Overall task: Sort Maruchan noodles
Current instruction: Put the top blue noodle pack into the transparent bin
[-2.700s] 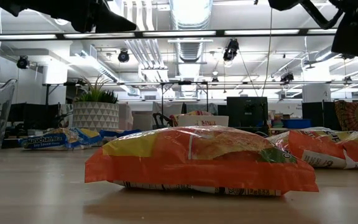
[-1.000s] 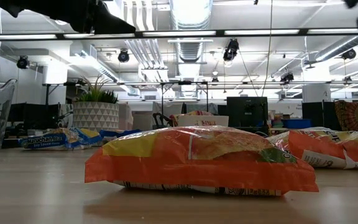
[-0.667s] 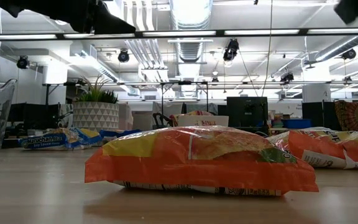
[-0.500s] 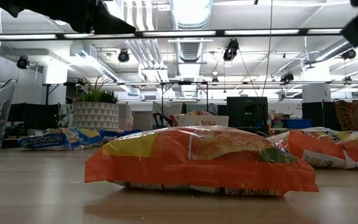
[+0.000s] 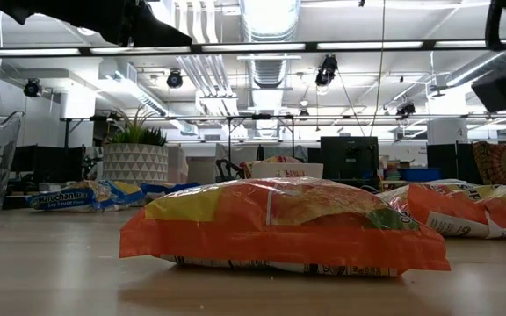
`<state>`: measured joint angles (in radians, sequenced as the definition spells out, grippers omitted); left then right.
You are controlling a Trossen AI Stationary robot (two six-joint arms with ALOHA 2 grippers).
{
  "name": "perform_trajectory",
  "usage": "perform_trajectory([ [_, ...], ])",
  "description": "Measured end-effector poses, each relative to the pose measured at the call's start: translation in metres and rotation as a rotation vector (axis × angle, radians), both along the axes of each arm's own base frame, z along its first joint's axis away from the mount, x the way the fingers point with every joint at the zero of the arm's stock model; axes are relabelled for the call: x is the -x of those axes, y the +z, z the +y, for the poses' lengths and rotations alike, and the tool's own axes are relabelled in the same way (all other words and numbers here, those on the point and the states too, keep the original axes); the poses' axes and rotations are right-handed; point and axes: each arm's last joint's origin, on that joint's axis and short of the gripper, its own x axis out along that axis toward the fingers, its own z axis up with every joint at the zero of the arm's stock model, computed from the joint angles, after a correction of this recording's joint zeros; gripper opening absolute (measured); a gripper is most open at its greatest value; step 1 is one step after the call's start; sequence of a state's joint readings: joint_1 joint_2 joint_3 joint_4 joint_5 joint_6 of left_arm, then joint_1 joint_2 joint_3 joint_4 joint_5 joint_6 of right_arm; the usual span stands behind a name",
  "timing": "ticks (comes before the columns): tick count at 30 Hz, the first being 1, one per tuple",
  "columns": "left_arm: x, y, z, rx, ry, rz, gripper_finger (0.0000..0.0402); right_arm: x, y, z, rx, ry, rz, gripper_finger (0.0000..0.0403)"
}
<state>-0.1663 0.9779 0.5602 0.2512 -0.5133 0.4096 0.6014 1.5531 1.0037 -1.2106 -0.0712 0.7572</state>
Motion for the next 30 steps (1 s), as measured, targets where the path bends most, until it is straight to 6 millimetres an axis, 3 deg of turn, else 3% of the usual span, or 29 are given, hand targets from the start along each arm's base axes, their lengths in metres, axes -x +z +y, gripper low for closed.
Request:
perform_trajectory([
  [8,0.000,0.000,0.000,0.000,0.000,0.000,0.0000,-0.010,0.022,0.005,0.001,0.033,-0.068,0.0009],
  [12,0.000,0.000,0.000,0.005,0.000,-0.001,0.0000,-0.012,0.046,0.004,-0.014,0.030,-0.094,0.0009],
  [16,0.000,0.000,0.000,0.011,0.001,-0.007,0.0000,-0.018,0.069,-0.001,0.004,0.042,-0.244,0.0009],
  [22,-0.002,-0.001,0.000,0.044,0.008,-0.018,0.0000,-0.028,0.092,-0.023,0.029,0.149,-0.548,0.0009],
  [30,-0.023,-0.023,0.003,0.078,0.047,0.036,0.0000,-0.044,0.096,-0.072,0.089,0.310,-0.886,0.0009],
])
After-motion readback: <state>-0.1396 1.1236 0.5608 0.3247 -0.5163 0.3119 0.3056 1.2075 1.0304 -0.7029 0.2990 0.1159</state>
